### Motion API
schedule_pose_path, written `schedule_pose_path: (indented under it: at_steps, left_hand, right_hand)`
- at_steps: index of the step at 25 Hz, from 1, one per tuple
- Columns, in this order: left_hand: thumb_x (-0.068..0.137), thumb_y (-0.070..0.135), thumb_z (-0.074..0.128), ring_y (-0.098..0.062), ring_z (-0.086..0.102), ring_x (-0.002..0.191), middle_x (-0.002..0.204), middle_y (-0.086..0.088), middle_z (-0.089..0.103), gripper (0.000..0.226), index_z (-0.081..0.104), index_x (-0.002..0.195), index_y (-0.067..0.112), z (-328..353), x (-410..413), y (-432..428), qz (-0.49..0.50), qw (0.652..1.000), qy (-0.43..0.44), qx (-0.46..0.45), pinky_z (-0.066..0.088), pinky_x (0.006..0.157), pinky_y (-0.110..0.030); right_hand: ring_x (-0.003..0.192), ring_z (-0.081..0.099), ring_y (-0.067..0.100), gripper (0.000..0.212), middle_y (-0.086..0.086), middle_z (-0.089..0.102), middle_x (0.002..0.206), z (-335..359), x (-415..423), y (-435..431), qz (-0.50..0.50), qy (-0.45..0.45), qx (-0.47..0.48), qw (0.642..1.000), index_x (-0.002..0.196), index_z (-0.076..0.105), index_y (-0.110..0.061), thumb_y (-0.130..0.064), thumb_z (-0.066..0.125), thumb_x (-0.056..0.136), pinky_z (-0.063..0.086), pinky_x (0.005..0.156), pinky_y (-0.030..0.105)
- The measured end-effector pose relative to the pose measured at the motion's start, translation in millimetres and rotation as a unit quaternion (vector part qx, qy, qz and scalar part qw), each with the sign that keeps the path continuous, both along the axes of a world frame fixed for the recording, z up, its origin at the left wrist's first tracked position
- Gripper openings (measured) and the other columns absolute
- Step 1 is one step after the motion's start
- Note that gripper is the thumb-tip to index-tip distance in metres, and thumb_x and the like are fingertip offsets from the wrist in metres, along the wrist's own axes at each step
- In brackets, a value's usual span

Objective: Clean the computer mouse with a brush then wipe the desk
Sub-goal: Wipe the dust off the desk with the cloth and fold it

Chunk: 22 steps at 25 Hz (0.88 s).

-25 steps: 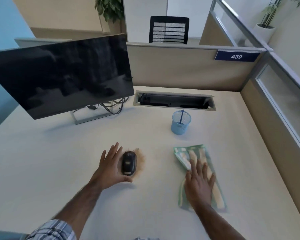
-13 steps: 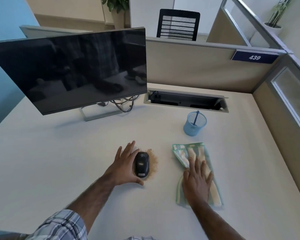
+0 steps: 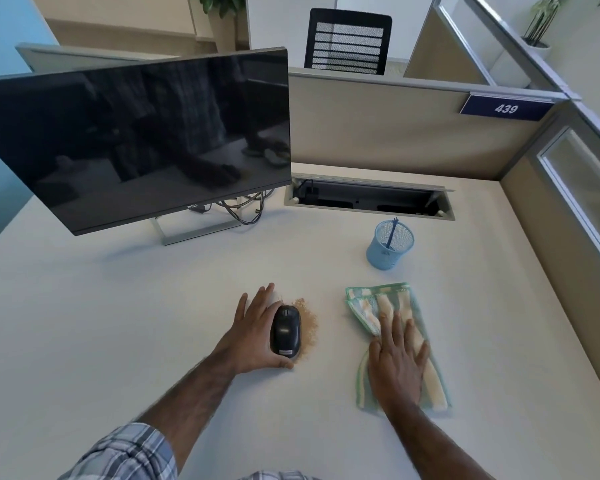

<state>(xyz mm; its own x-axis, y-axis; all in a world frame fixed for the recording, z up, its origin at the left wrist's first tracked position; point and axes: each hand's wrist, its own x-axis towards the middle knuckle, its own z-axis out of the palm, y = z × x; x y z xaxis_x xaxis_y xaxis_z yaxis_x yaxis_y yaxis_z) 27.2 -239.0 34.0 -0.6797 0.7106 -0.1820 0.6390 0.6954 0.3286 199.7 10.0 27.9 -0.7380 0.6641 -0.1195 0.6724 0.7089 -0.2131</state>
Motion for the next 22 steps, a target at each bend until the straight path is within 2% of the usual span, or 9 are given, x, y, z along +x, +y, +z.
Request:
schedule_pose_path:
  at_steps: [6,10,14,18,22]
  left_hand:
    - [0.054,0.094,0.065,-0.006,-0.033,0.149,0.165,0.013,-0.03,0.124,0.027,0.151,0.027,2.8,-1.1,-3.5,0.035,0.998,0.003,0.061,-0.027,0.118,-0.03]
    - [0.054,0.089,0.069,-0.01,-0.025,0.154,0.167,0.011,-0.027,0.121,0.029,0.149,0.025,7.7,-9.2,-16.8,0.062,0.995,0.01,0.075,-0.015,0.125,-0.042]
    - [0.052,0.09,0.066,-0.007,-0.025,0.153,0.17,0.005,-0.02,0.122,0.03,0.149,0.025,16.3,-17.7,-41.9,0.111,0.99,0.011,0.086,-0.009,0.126,-0.047]
    - [0.053,0.085,0.072,-0.012,-0.015,0.157,0.171,0.0,-0.012,0.121,0.031,0.149,0.024,22.9,-25.3,-68.6,0.153,0.983,0.008,0.099,-0.01,0.126,-0.045]
    - [0.058,0.075,0.083,-0.016,-0.012,0.158,0.171,-0.001,-0.014,0.12,0.03,0.152,0.022,26.2,-31.3,-88.3,0.171,0.981,0.003,0.094,-0.012,0.126,-0.043]
  right_hand:
    - [0.156,-0.003,0.016,0.065,-0.009,0.001,0.17,-1.7,-2.2,0.4,-0.005,0.007,-0.009,1.0,0.159,-0.006,-0.041,-0.036,0.024,0.102,-0.006,0.124,0.052]
    - [0.156,-0.004,0.016,0.063,-0.01,-0.001,0.17,-3.0,-15.4,-6.7,0.013,0.005,-0.014,1.0,0.16,-0.004,-0.041,-0.037,0.022,0.103,-0.008,0.123,0.051]
    - [0.155,-0.008,0.014,0.06,-0.012,-0.004,0.169,-0.2,-46.0,-25.7,0.068,0.007,-0.027,0.997,0.16,-0.001,-0.04,-0.038,0.022,0.104,-0.008,0.123,0.051]
    - [0.154,-0.012,0.012,0.056,-0.015,-0.006,0.168,1.6,-73.5,-47.0,0.156,0.012,-0.054,0.986,0.159,0.004,-0.043,-0.042,0.02,0.106,-0.009,0.123,0.05]
    - [0.153,-0.017,0.009,0.054,-0.017,-0.009,0.167,1.8,-94.9,-69.0,0.237,-0.004,-0.055,0.97,0.156,-0.007,-0.048,-0.047,0.013,0.105,-0.01,0.123,0.047]
